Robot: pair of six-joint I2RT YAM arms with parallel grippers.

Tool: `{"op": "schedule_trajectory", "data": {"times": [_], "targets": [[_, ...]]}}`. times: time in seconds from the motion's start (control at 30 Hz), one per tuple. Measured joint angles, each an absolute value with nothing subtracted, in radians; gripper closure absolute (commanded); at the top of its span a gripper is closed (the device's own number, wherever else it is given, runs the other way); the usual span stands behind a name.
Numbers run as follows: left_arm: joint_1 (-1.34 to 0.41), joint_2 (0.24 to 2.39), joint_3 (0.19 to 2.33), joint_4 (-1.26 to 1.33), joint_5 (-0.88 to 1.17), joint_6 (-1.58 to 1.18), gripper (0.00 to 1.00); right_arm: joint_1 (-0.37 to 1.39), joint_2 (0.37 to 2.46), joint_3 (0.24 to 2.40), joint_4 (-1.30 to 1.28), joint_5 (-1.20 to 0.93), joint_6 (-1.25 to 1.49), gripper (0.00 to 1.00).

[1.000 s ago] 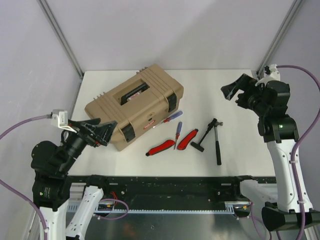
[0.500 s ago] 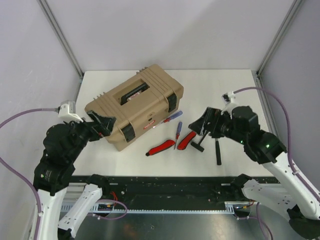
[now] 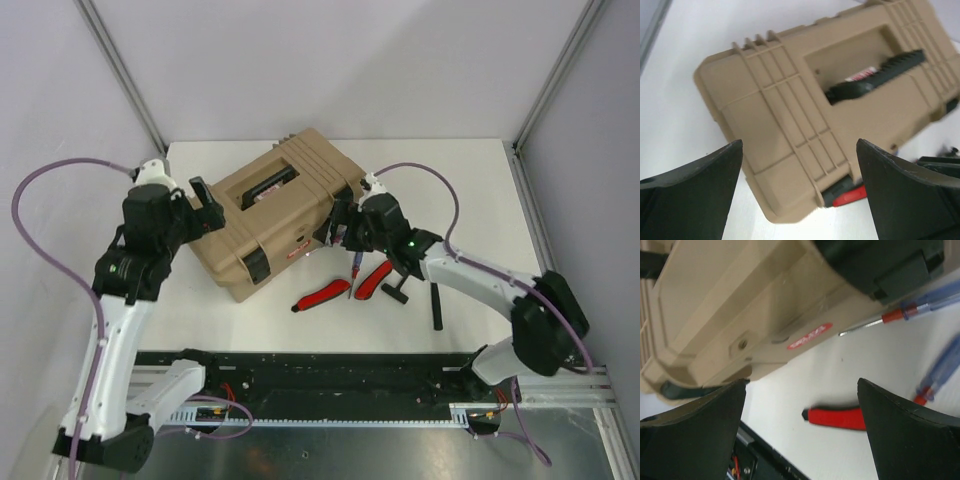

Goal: Pack the tool kit

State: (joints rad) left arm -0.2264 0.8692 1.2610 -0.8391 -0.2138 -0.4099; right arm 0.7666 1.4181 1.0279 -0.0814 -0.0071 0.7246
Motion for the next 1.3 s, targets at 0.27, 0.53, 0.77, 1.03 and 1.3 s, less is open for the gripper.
{"op": "schedule_trajectory", "data": {"times": [0.27,0.53,0.77,1.03,1.3], "targets": [[0.057,1.032,1.242,-0.753,-0.088,-0.411,0.0,0.729,1.627,1.063,0.203,-0.151,0.713,0.09],[0.189,1.136,1.13,-0.568,0.105,-0.443,0.01,0.717,1.701,1.067,0.355,-0.203,0.729,0.15],[0.211,1.107,0.997,-0.423,0.181,-0.463,0.01,0.636,1.761,1.079,0.457,-0.267,0.78,0.27],[0.211,1.004,0.863,-0.298,0.323,-0.479,0.01,0.503,1.905,1.197,0.561,-0.365,0.801,0.29],[0.207,0.876,0.752,-0.248,0.414,-0.482,0.01,0.431,1.956,1.247,0.596,-0.421,0.815,0.19]]}}
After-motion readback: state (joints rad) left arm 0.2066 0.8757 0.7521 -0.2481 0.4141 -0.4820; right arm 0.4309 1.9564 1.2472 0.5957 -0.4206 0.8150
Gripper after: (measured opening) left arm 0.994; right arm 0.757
